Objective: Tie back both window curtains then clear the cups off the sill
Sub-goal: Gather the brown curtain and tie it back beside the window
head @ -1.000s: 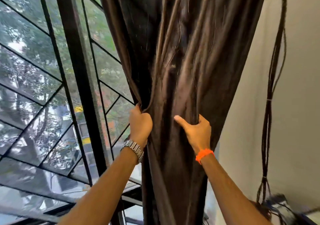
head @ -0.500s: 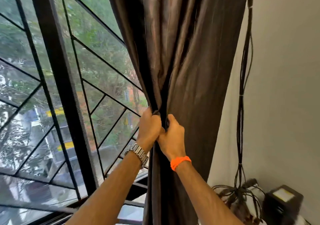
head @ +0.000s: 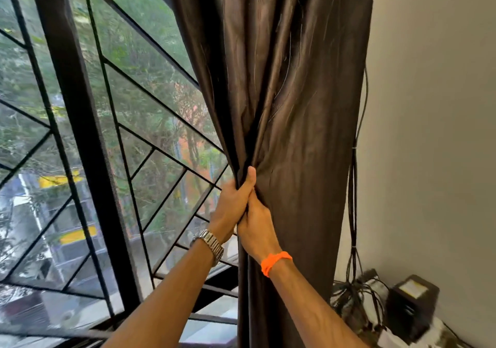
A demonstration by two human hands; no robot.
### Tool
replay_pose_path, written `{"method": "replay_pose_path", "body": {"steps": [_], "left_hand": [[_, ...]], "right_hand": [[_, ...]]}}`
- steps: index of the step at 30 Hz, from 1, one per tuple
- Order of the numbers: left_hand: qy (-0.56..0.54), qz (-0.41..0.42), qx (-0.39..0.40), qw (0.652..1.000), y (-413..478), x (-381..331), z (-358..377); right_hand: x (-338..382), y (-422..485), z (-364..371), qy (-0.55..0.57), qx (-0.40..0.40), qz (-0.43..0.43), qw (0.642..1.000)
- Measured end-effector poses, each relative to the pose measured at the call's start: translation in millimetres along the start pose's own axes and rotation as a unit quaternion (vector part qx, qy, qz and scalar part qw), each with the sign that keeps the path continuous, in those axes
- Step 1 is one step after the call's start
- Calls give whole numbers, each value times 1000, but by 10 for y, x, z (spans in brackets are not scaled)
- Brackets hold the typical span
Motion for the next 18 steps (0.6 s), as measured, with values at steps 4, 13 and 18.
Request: {"method": "replay_pose_path", "body": {"steps": [4, 13, 18], "left_hand": [[65, 8, -10, 998, 105, 78, 1], [244, 106, -257, 929, 98, -116, -177], [223, 103, -197, 949, 79, -144, -262]], "right_hand": [[-84, -78, 58, 29, 52, 20, 998], [-493, -34, -538, 46, -240, 39, 969], [-807, 301, -557, 107, -209, 196, 952]]}}
Point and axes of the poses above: each hand's wrist, its own y-axis towards the middle knuckle, its own z-axis out of the palm, x = y × z, the point moved 3 cm from there along y, towards the middle knuckle, and after that the axes turned 5 degrees about -z, right-handed, at the moved point
